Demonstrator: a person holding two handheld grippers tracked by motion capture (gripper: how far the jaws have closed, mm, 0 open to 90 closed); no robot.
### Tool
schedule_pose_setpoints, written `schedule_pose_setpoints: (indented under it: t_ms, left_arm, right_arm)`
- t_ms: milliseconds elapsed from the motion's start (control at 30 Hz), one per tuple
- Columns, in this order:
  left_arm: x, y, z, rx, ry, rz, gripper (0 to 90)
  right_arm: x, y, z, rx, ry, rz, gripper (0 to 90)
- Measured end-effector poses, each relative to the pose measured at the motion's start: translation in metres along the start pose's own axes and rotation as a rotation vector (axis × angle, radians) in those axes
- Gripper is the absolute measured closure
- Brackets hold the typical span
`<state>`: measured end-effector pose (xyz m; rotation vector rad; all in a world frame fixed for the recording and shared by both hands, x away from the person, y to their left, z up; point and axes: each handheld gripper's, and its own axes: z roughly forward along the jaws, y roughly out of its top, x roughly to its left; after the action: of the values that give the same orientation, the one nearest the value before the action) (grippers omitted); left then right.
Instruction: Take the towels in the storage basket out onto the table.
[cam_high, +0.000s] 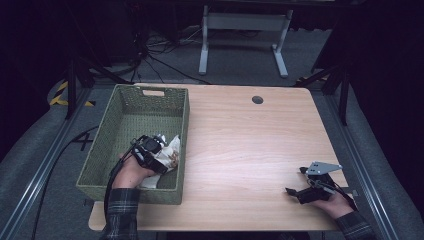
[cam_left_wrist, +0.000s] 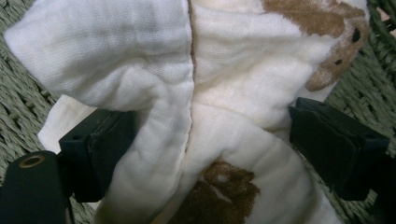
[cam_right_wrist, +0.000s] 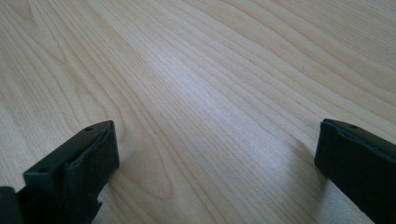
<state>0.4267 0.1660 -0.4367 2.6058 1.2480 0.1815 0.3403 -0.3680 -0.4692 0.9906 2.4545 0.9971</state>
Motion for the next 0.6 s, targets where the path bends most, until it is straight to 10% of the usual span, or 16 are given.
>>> schedule_pose_setpoints:
  t_ms: [600]
  left_arm:
    - [0.004,-0.003,-0.021,-0.065,0.011,-0.080,73.6]
  right_arm:
    - [0.000,0.000,0.000,-0.001,0.000,0.000,0.1]
